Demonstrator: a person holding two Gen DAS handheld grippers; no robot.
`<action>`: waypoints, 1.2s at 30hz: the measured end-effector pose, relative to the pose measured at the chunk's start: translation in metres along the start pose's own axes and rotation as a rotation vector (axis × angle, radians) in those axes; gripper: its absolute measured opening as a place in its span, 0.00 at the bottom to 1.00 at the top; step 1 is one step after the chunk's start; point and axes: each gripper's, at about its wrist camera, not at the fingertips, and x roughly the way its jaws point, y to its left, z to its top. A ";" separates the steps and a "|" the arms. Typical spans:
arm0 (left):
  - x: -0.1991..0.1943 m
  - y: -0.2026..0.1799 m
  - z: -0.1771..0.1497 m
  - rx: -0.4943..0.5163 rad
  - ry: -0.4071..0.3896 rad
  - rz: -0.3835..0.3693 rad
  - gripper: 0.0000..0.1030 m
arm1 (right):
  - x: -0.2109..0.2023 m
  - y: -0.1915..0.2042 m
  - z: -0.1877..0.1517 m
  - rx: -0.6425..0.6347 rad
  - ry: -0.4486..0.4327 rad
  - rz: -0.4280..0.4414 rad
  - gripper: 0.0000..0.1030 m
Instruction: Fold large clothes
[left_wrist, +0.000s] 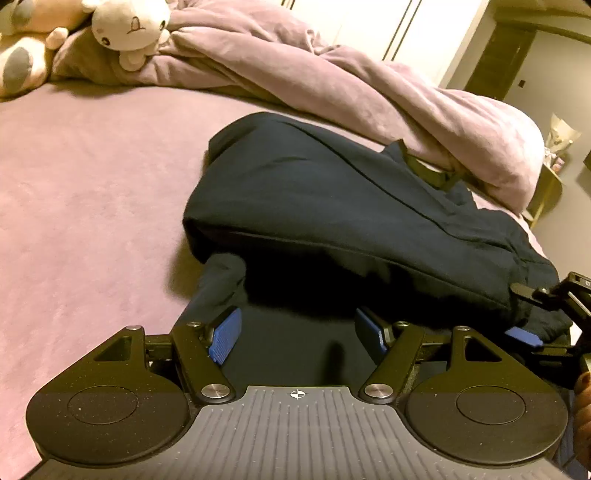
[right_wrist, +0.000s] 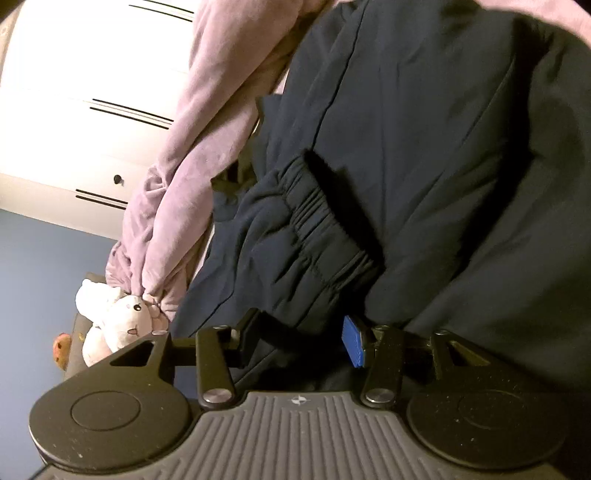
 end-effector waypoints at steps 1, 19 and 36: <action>0.002 -0.001 0.001 0.003 0.001 0.004 0.72 | 0.003 0.002 -0.001 0.000 -0.003 0.000 0.47; 0.006 -0.020 0.000 0.092 0.036 0.011 0.71 | -0.070 -0.004 0.041 -0.199 -0.237 -0.176 0.23; -0.005 -0.059 0.025 0.162 -0.018 0.005 0.73 | -0.073 0.005 0.042 -0.370 -0.316 -0.307 0.21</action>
